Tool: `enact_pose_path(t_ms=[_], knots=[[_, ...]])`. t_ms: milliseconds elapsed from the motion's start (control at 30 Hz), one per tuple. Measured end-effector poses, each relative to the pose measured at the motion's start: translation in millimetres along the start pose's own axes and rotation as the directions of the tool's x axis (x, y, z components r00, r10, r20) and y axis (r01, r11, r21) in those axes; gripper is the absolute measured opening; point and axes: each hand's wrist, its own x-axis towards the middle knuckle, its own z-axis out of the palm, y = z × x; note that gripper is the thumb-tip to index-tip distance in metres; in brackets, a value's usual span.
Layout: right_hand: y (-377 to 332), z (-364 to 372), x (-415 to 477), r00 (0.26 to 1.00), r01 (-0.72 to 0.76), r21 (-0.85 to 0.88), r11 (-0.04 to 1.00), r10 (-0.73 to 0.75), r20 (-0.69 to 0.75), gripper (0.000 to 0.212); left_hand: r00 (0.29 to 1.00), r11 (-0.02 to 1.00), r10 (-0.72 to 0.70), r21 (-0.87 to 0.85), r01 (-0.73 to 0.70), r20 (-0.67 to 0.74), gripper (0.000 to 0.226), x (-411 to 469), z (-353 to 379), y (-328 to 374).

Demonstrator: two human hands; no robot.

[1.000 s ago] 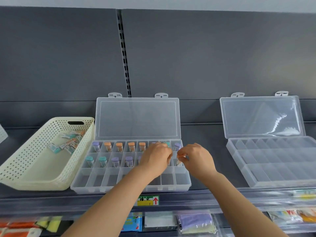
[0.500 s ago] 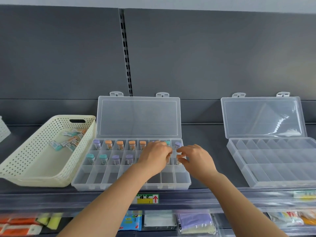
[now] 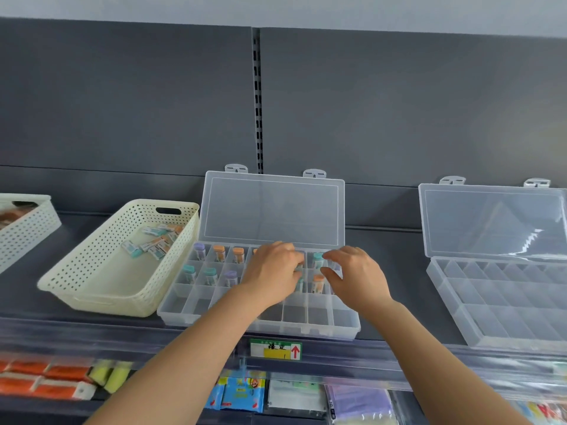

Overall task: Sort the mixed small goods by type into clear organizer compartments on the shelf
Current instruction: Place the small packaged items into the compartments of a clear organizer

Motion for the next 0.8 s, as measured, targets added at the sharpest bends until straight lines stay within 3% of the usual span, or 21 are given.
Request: enact_pose_path(t_ms=[300, 533, 800], knots=[[-69, 12, 36, 0.979, 0.154, -0.043, 0.987, -0.146, 0.143, 0.037, 0.976, 0.944, -0.201, 0.249, 0.215, -0.084, 0.022, -46, -50, -64], [-147, 38, 68, 0.931, 0.304, -0.027, 0.952, -0.291, 0.218, 0.033, 0.934, 0.865, -0.347, 0.355, 0.354, -0.085, 0.034, -82, -84, -133], [-236, 77, 105, 0.889, 0.389, 0.0, 0.921, -0.376, 0.263, 0.033, 0.869, 0.82, -0.492, 0.366, 0.44, 0.058, 0.03, -102, -101, -219]])
